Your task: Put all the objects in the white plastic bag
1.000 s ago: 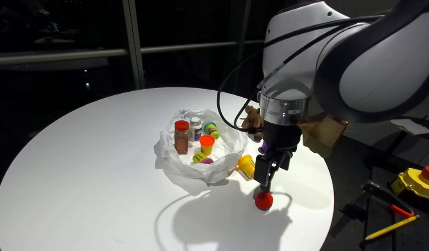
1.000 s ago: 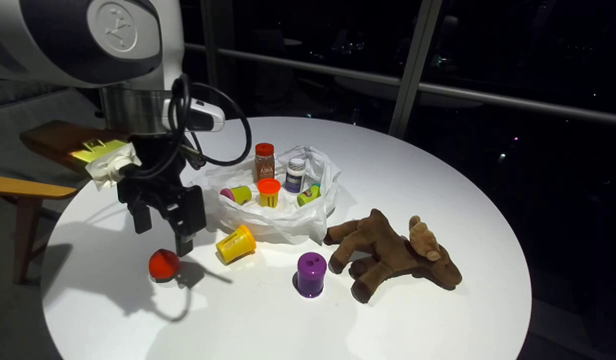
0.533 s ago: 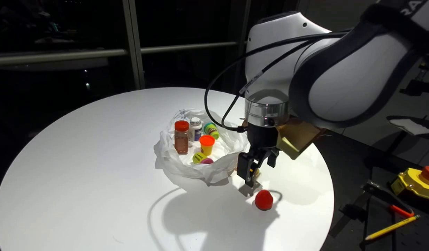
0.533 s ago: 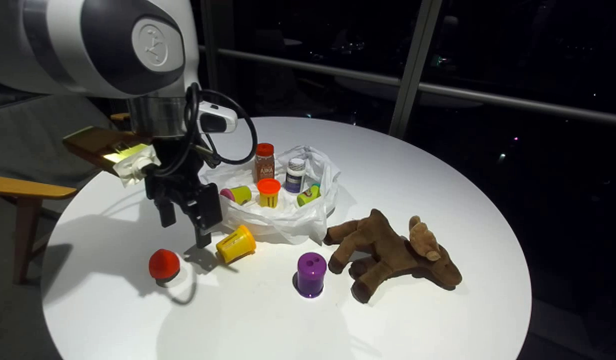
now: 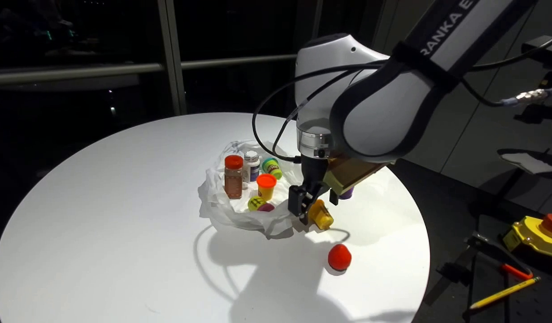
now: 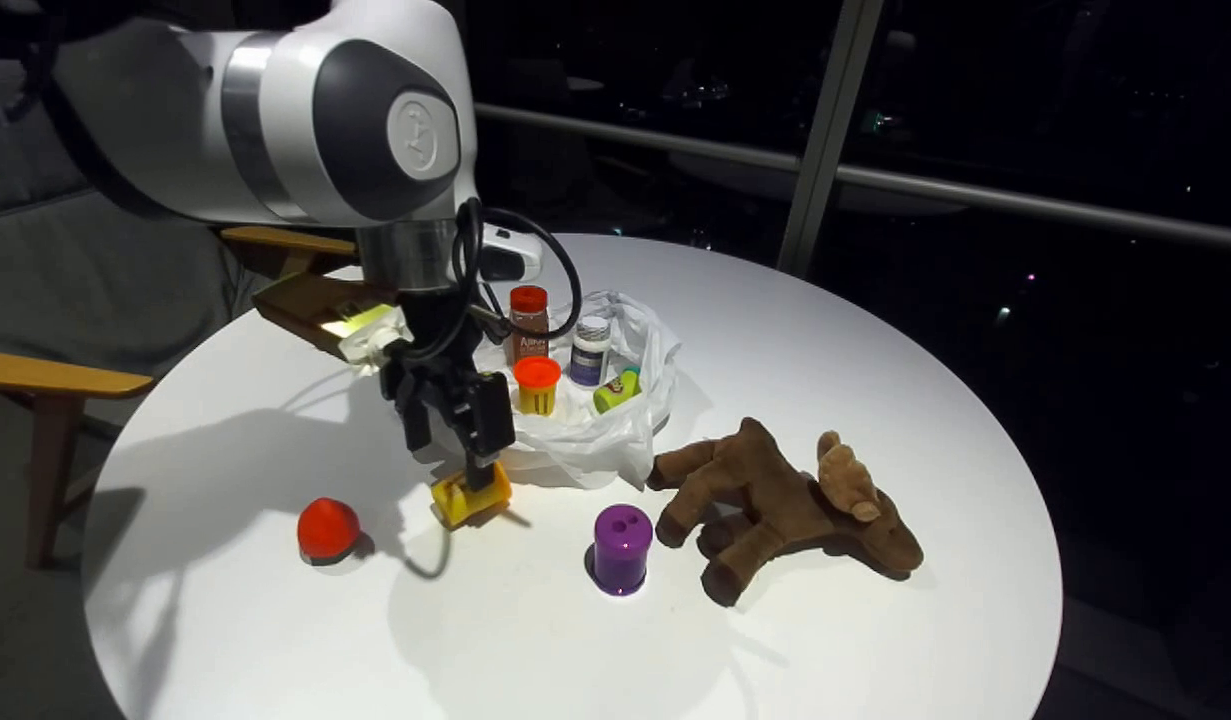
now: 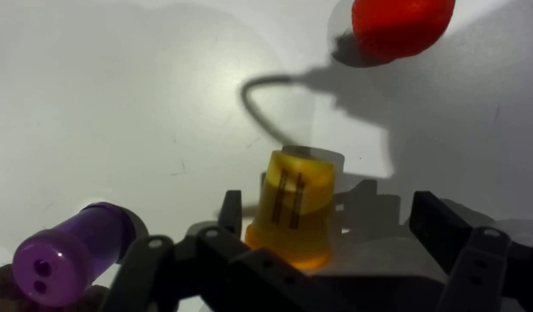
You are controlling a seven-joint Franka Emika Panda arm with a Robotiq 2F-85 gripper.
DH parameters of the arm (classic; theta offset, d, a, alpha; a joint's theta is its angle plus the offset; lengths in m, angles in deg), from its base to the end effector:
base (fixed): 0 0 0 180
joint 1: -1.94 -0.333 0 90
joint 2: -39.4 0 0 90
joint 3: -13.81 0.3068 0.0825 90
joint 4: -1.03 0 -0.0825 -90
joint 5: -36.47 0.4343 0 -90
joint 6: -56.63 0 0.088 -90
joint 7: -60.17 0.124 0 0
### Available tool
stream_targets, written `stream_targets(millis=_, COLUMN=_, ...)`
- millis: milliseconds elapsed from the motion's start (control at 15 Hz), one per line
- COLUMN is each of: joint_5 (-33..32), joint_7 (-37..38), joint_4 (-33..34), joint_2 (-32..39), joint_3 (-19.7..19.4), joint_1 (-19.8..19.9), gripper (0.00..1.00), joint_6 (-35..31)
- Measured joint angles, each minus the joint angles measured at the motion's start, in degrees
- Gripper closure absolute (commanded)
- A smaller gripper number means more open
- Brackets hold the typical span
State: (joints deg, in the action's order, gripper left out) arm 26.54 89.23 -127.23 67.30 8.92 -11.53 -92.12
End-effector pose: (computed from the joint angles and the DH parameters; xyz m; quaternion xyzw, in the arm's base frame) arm 0.5335 0.0771 0.0682 0.9913 -0.0974 -0.0420 0.0779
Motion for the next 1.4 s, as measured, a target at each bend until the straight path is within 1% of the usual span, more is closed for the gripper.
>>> stream_targets(millis=133, joint_5=0.00, joint_7=0.05, joint_4=1.56, joint_2=1.66, joint_3=-0.52, joint_1=-0.07, gripper=0.00, joint_6=0.66)
stream_targets(millis=200, joint_5=0.00, joint_7=0.06, joint_4=2.19, joint_2=2.35, joint_3=-0.70, joint_1=-0.13, gripper=0.05, joint_6=1.08)
stream_targets(millis=267, joint_5=0.00, joint_7=0.06, joint_4=2.69, joint_2=2.92, joint_3=-0.86, joint_1=-0.22, gripper=0.26, joint_6=1.34)
stream_targets(millis=333, joint_5=0.00, joint_7=0.06, joint_4=3.12, joint_2=3.40, joint_3=-1.00, joint_1=-0.31, gripper=0.29, joint_6=1.58)
stream_targets(millis=400, joint_5=0.00, joint_7=0.13, joint_4=3.49, joint_2=3.80, joint_3=-1.13, joint_1=-0.42, gripper=0.30, joint_6=1.83)
stream_targets(millis=467, joint_5=0.00, joint_7=0.15, joint_4=3.79, joint_2=4.07, joint_3=-1.20, joint_1=-0.48, gripper=0.36, joint_6=2.12)
stream_targets(millis=533, joint_5=0.00, joint_7=0.16, joint_4=4.00, joint_2=4.21, joint_3=-1.24, joint_1=-0.52, gripper=0.47, joint_6=2.31)
stream_targets(millis=667, joint_5=0.00, joint_7=0.23, joint_4=4.08, joint_2=4.22, joint_3=-1.43, joint_1=-0.53, gripper=0.63, joint_6=2.44)
stream_targets(millis=800, joint_5=0.03, joint_7=0.43, joint_4=4.07, joint_2=4.13, joint_3=-1.89, joint_1=-0.52, gripper=0.76, joint_6=2.43)
stream_targets(millis=867, joint_5=0.04, joint_7=0.49, joint_4=4.00, joint_2=4.00, joint_3=-2.18, joint_1=-0.49, gripper=0.81, joint_6=2.42)
stream_targets(millis=1133, joint_5=0.21, joint_7=0.89, joint_4=2.88, joint_2=2.59, joint_3=-3.39, joint_1=-0.21, gripper=0.81, joint_6=2.71)
stream_targets(millis=1267, joint_5=0.26, joint_7=0.87, joint_4=1.74, joint_2=1.14, joint_3=-3.46, joint_1=0.40, gripper=0.81, joint_6=4.32)
stream_targets(millis=1400, joint_5=0.05, joint_7=0.79, joint_4=0.43, joint_2=-1.54, joint_3=-3.79, joint_1=0.63, gripper=0.81, joint_6=7.61)
